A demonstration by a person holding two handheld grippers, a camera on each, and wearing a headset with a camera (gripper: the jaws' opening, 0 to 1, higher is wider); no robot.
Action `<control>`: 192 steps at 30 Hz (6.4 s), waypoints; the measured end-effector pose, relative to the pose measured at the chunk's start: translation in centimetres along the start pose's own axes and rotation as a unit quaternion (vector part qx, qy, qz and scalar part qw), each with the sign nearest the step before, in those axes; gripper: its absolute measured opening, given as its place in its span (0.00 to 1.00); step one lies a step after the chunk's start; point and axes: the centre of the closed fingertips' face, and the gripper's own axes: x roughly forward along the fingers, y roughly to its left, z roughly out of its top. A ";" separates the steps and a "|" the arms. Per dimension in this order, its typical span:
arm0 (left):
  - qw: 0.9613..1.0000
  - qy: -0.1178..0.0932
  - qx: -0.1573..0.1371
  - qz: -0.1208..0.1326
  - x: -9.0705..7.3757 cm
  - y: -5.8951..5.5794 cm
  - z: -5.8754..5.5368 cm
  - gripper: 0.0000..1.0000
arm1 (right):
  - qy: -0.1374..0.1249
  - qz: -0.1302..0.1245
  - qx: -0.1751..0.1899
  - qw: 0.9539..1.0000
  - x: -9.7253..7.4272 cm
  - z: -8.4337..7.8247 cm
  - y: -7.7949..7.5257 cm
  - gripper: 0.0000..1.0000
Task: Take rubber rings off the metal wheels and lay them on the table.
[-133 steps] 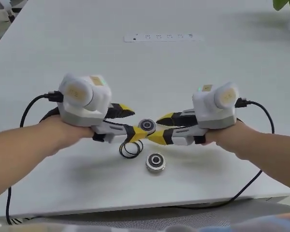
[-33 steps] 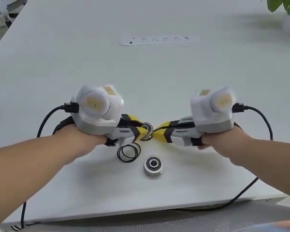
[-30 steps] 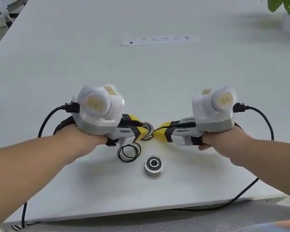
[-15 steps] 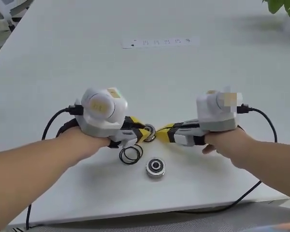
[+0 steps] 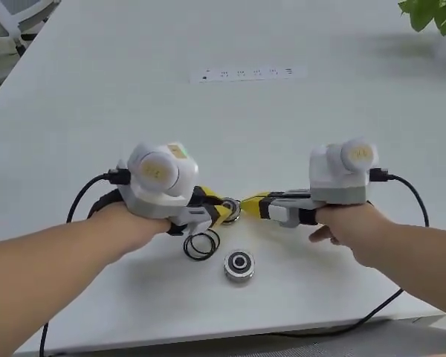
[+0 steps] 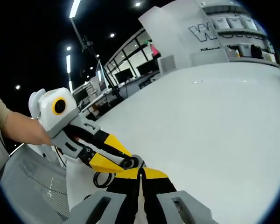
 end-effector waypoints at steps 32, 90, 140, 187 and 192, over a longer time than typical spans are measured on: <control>1.000 0.000 0.010 0.001 0.2 0.0 0.0 0.12 | -0.004 0.020 0.007 1.000 0.1 0.2 0.4 0.00; 1.000 0.005 0.023 0.015 0.1 -0.3 0.0 0.11 | -0.012 0.077 0.010 0.997 0.9 1.4 3.4 0.00; 0.996 -0.087 0.011 -0.029 -7.0 -2.2 2.3 0.45 | -0.038 0.089 0.040 0.995 -0.8 3.2 4.8 0.00; 0.998 -0.066 -0.004 -0.016 -11.7 -2.5 -3.1 0.65 | 0.087 0.110 0.098 0.985 2.3 -2.2 7.3 0.00; 0.998 -0.057 -0.011 -0.012 -12.1 -2.6 -3.6 0.66 | 0.091 0.103 0.096 0.986 2.4 -2.4 7.0 0.00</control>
